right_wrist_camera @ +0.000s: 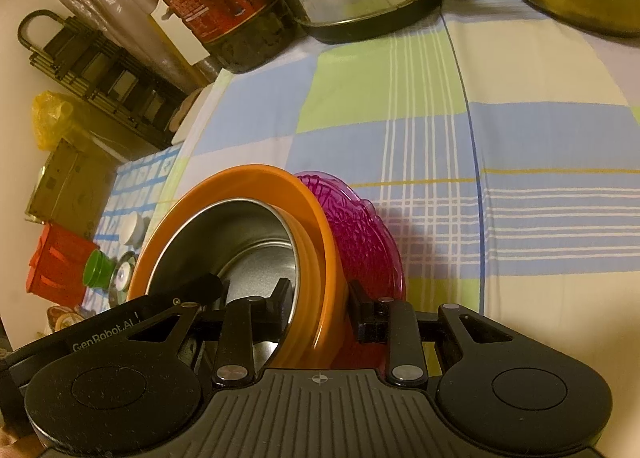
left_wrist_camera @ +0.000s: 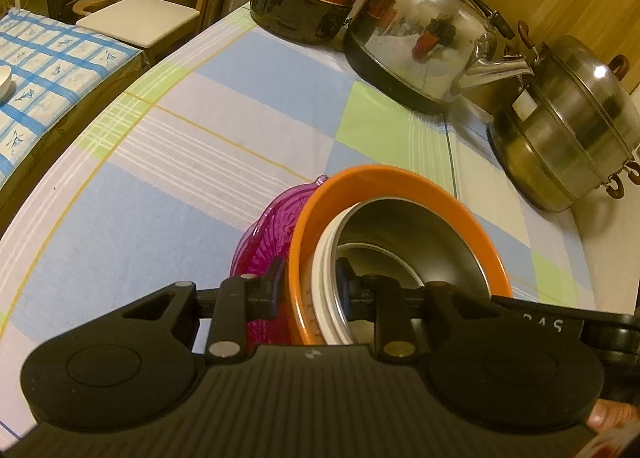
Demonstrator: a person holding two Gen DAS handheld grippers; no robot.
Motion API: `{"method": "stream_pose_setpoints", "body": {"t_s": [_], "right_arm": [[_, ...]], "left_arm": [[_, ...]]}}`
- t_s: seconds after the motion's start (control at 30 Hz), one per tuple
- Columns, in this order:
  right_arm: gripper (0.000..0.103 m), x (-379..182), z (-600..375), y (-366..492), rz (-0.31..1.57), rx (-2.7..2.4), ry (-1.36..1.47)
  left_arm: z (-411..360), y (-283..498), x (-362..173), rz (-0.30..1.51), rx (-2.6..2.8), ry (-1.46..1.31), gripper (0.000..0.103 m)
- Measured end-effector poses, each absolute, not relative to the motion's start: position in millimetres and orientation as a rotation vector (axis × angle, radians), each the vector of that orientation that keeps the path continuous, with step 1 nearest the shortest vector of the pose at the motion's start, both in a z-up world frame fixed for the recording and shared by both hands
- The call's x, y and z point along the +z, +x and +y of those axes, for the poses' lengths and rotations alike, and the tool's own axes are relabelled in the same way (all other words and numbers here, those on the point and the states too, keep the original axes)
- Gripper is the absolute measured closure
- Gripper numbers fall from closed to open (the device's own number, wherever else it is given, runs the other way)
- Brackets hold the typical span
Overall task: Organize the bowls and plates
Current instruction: 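Lower the orange bowl stack onto the pink dish stack with both tools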
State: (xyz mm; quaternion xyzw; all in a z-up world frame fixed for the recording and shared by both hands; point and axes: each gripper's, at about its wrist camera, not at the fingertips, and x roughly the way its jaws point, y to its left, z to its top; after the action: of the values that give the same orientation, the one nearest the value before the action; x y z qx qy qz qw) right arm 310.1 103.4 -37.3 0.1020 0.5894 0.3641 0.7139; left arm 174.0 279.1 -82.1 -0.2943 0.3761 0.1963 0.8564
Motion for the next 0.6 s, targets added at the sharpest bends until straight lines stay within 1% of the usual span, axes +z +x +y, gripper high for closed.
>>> {"method": "stream_pose_setpoints", "body": {"t_s": [0.1, 0.17, 0.27, 0.47, 0.6], "right_arm": [[0.069, -36.1, 103.2, 310.8, 1.309, 0.812, 0.231], [0.063, -33.8, 101.9, 311.5, 1.303, 0.82, 0.244], [0.057, -30.3, 100.0, 313.4, 1.288, 0.828, 0.262], [0.055, -24.4, 90.8, 318.6, 1.262, 0.822, 0.306], [0.054, -14.3, 86.1, 317.5, 1.21, 0.83, 0.294]], "left_arm": [[280.0, 172.6, -81.1, 0.784, 0.411, -0.627, 0.08], [280.4, 170.9, -79.8, 0.774, 0.411, -0.637, 0.08], [281.8, 167.1, -78.0, 0.755, 0.415, -0.659, 0.08], [283.5, 158.8, -73.4, 0.716, 0.42, -0.68, 0.08], [284.0, 153.0, -70.8, 0.692, 0.427, -0.688, 0.079]]}}
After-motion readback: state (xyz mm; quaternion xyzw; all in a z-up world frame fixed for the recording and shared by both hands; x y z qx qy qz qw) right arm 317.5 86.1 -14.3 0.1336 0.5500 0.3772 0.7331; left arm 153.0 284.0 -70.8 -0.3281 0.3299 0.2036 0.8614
